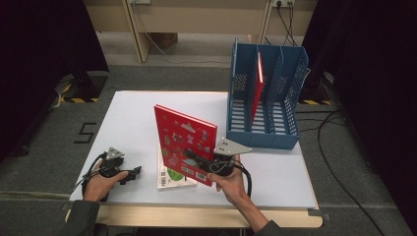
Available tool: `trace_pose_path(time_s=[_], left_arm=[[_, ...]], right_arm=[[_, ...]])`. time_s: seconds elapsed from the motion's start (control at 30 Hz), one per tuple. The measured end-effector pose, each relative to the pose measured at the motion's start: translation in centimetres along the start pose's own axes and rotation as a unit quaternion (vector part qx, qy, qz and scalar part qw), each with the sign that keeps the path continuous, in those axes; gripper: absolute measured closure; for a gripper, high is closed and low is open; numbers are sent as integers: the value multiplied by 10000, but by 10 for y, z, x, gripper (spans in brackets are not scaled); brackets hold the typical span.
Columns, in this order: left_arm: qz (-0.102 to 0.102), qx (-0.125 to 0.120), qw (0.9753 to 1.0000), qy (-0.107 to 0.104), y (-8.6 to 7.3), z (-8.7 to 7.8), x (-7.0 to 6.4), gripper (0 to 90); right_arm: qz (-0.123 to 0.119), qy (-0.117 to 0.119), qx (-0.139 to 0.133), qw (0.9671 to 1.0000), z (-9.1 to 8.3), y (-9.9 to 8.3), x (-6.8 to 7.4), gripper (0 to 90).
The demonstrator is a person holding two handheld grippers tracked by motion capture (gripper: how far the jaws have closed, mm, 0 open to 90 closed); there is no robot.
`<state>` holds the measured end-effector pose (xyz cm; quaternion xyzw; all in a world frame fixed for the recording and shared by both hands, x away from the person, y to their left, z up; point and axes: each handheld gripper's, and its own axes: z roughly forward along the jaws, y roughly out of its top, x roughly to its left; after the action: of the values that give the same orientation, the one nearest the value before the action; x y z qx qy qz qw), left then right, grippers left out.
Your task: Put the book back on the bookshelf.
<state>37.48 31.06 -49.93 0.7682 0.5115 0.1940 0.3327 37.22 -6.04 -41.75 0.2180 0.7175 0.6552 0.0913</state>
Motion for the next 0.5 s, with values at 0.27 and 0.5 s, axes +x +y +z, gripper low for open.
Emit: trace_pose_path(time_s=[0.27, 0.5], left_arm=[[-1, -3, 10000, 0, 0, 0, 0, 167], [0, 11, 10000, 5, 0, 0, 0, 166]], right_arm=[[-80, -366, -111, 9992, -34, 14, -4, 797], [-146, -850, -218, 9960, -84, 19, -11, 797]])
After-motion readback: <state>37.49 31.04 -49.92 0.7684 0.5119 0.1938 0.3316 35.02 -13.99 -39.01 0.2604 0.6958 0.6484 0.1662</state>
